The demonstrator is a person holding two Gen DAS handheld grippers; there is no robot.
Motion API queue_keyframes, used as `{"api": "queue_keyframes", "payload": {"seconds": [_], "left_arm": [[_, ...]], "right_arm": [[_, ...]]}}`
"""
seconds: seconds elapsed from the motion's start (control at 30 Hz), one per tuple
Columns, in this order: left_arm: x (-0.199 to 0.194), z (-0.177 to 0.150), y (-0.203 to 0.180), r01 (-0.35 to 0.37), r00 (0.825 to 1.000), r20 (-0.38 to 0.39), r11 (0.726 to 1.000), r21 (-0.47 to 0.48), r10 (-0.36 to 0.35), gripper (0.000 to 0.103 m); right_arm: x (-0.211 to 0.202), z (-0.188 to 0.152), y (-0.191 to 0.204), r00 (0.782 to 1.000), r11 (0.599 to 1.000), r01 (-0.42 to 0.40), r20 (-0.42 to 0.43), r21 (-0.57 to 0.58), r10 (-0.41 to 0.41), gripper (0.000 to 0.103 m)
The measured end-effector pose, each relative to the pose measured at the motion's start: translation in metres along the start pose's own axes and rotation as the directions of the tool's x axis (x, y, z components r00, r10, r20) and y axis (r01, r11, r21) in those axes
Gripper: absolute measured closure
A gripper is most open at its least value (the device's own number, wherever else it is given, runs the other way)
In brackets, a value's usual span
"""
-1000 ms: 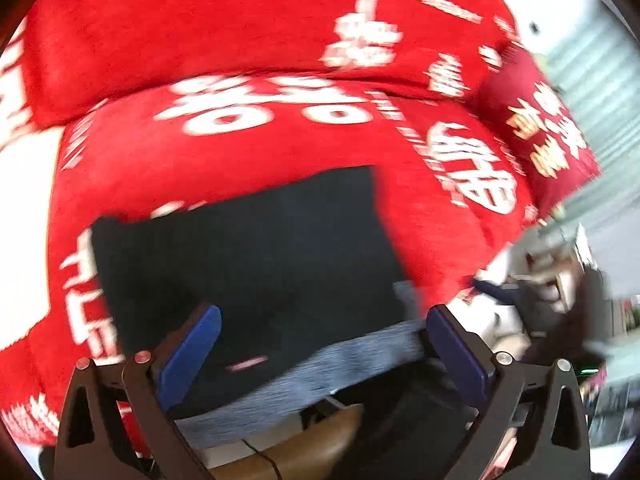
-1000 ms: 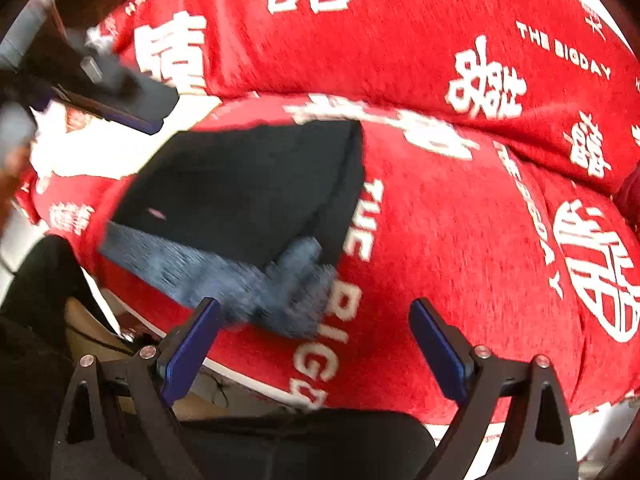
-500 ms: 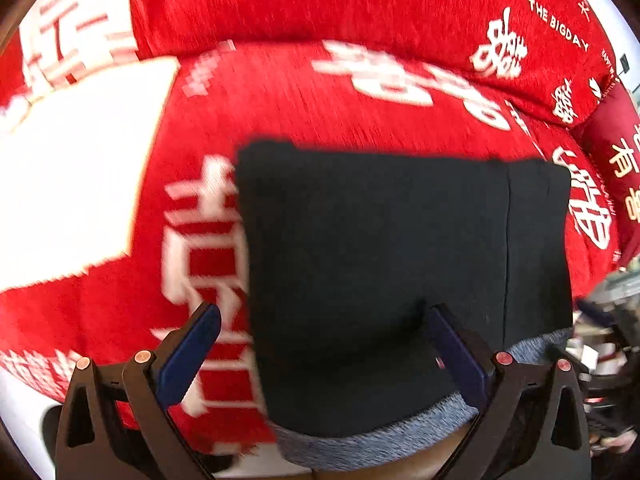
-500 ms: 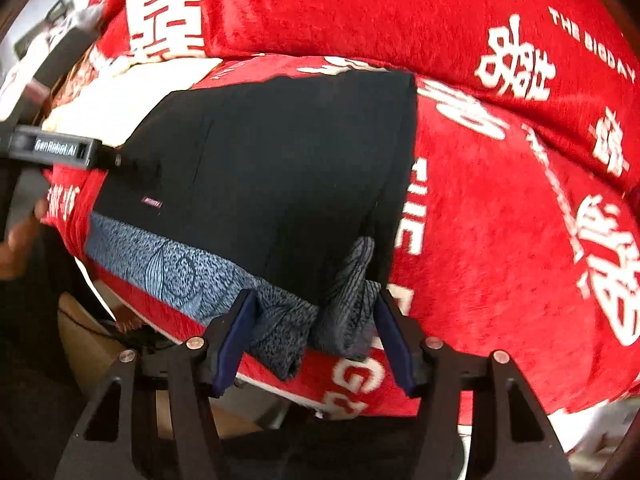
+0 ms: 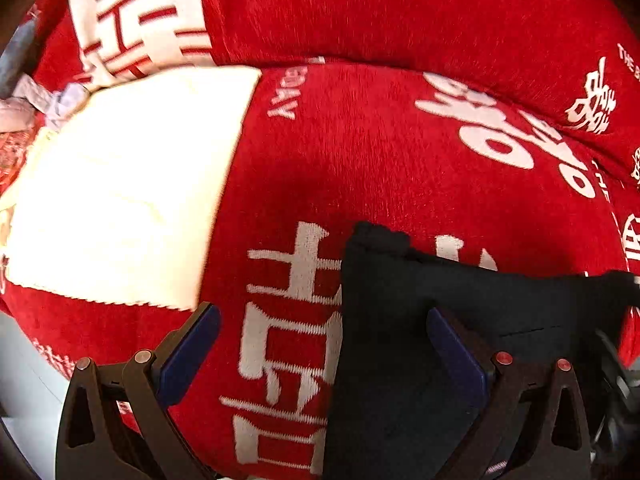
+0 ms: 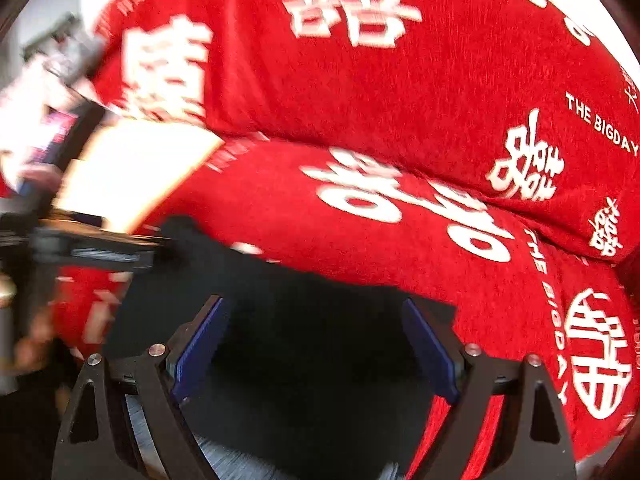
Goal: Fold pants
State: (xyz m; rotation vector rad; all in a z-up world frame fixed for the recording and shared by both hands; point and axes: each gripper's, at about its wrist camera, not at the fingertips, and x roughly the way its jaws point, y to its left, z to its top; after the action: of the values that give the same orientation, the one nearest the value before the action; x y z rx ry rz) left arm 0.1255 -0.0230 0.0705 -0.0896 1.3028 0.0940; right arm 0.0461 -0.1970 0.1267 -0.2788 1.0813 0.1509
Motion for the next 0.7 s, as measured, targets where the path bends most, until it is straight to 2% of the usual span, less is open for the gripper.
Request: {"api": "queue_keyframes", "payload": {"seconds": [0.07,0.13,0.2,0.37,0.47,0.53,0.7], "left_arm": [[0.009,0.004,0.001,0.008,1.000,-0.028,1.000,-0.002,-0.008,0.000],[0.013,0.007,-0.003,0.001,0.999,-0.040,1.000,-0.002,-0.001,0.000],[0.015,0.008,-0.007,-0.011,0.999,-0.039,1.000,0.008,0.011,0.000],[0.018,0.011,-0.010,-0.013,0.999,-0.034,0.999,0.031,0.014,0.000],[0.006,0.010,-0.008,0.000,1.000,-0.013,1.000,0.031,0.000,0.000],[-0.006,0.002,-0.005,0.016,1.000,0.004,0.999,0.042,-0.016,0.000],[-0.024,-0.018,0.003,0.067,0.997,0.031,0.997,0.038,-0.069,0.000]], "right_arm": [[0.036,0.000,-0.025,0.993,0.991,-0.051,-0.098,0.120,0.063,0.011],[0.049,-0.001,-0.040,0.990,0.980,-0.086,-0.100,0.177,0.105,0.006],[0.052,0.000,-0.045,0.988,0.978,-0.100,-0.102,0.182,0.119,0.005],[0.060,0.003,-0.044,0.990,0.986,-0.070,-0.113,0.155,0.088,0.001],[0.051,0.008,-0.043,0.991,0.988,-0.033,-0.126,0.149,0.052,0.001],[0.032,0.009,-0.037,0.996,0.989,-0.006,-0.089,0.149,0.019,0.000],[0.001,0.004,-0.011,0.998,0.992,-0.054,-0.015,0.113,0.056,0.000]]}}
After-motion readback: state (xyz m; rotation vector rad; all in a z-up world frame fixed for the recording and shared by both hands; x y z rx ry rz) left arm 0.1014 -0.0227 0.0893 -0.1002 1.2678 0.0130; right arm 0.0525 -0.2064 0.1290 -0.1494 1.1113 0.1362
